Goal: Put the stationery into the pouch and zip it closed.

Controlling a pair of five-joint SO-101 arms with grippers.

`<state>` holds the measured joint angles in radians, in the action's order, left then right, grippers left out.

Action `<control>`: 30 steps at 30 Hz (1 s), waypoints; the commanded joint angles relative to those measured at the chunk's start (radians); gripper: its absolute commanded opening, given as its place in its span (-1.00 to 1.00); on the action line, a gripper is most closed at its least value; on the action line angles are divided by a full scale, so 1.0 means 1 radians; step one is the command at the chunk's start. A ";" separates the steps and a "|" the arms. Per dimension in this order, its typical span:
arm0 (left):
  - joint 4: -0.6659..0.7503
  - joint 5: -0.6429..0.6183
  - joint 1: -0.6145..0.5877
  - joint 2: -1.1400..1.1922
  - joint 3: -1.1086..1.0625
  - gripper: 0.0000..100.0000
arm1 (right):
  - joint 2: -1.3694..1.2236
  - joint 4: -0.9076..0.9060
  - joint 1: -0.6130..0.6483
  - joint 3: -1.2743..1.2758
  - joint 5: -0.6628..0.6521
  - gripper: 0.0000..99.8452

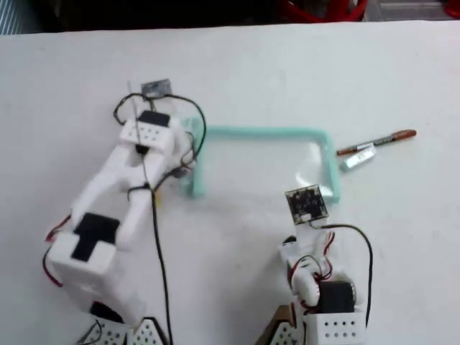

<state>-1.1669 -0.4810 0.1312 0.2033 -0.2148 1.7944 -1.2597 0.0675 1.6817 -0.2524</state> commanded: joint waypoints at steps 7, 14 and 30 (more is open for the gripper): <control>0.000 0.155 0.039 -0.486 -0.075 -0.78 | 0.002 -0.008 -0.001 0.009 0.003 -0.94; 0.041 0.334 0.116 -0.743 0.051 -0.77 | 0.002 -0.008 -0.001 0.009 0.005 -0.94; -0.333 0.520 0.323 -0.467 0.802 -0.77 | 0.002 -0.008 -0.001 0.009 0.005 -0.94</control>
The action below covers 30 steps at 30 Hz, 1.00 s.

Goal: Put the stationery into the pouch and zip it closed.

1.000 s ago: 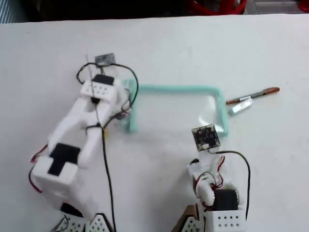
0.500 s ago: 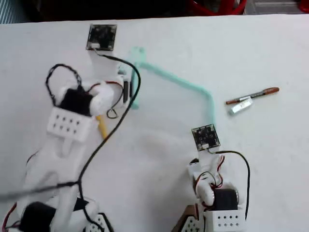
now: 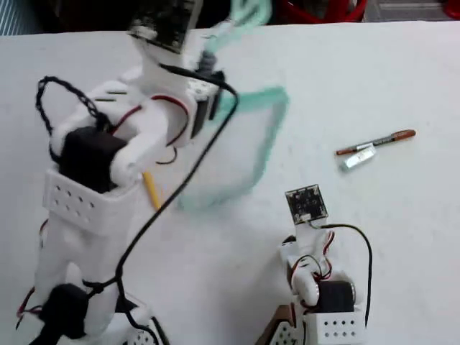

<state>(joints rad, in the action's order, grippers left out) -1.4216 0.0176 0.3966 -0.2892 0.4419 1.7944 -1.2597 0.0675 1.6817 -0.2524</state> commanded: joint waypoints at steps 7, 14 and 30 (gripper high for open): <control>-0.195 0.021 0.027 0.085 0.209 -0.77 | 0.002 -0.008 -0.001 0.009 0.005 -0.94; -0.201 0.020 -0.044 0.090 0.207 -0.77 | 0.002 -0.008 0.001 0.009 0.005 -0.94; -0.155 0.025 -0.056 0.084 0.071 -0.77 | 0.004 0.139 -0.231 -0.377 -0.334 -0.55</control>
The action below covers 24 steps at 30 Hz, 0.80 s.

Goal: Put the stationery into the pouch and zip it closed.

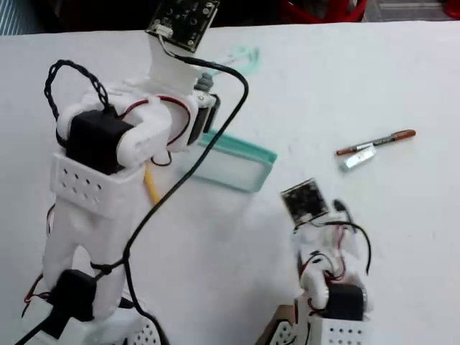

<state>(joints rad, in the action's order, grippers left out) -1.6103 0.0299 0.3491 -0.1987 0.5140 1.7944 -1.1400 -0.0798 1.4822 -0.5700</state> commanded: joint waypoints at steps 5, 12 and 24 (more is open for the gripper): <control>0.089 0.012 -0.053 -0.008 0.002 -0.77 | -0.001 -0.067 -0.054 -0.399 0.003 -0.72; 0.117 0.014 -0.128 -0.002 -0.005 -0.77 | -0.166 -0.225 0.332 -0.724 0.124 -0.54; 0.112 0.014 -0.127 -0.002 -0.006 -0.77 | -0.608 -0.119 0.634 -0.901 0.092 -0.33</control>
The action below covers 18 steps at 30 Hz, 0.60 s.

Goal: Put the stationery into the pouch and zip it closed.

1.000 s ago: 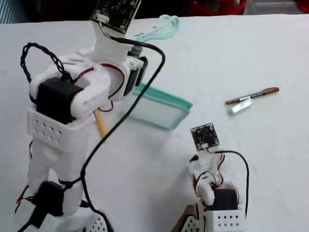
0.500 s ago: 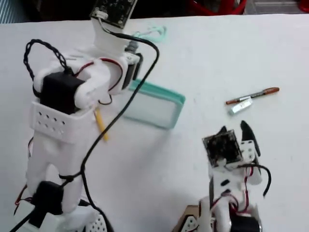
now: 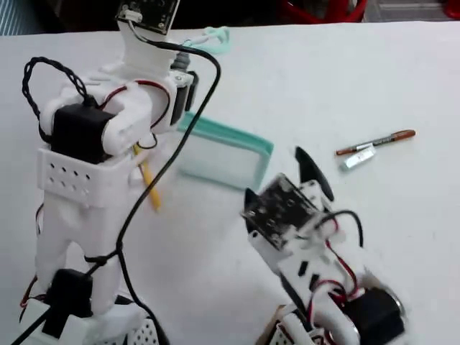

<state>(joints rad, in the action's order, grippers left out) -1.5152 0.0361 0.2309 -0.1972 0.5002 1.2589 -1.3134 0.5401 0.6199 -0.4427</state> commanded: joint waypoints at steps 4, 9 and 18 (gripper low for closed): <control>0.020 0.008 -0.007 -0.004 0.008 -0.77 | -0.128 0.120 -0.008 -0.041 -0.068 -0.33; 0.021 0.009 -0.004 -0.002 0.008 -0.77 | -0.173 0.199 -0.087 -0.029 -0.072 -0.33; 0.063 0.009 -0.005 -0.001 0.006 -0.77 | -0.271 0.317 -0.071 0.129 -0.152 -0.69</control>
<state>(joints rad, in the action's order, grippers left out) -1.4937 0.0361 0.2309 -0.1941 0.5002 0.9966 -1.0449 0.4588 0.7334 -0.5838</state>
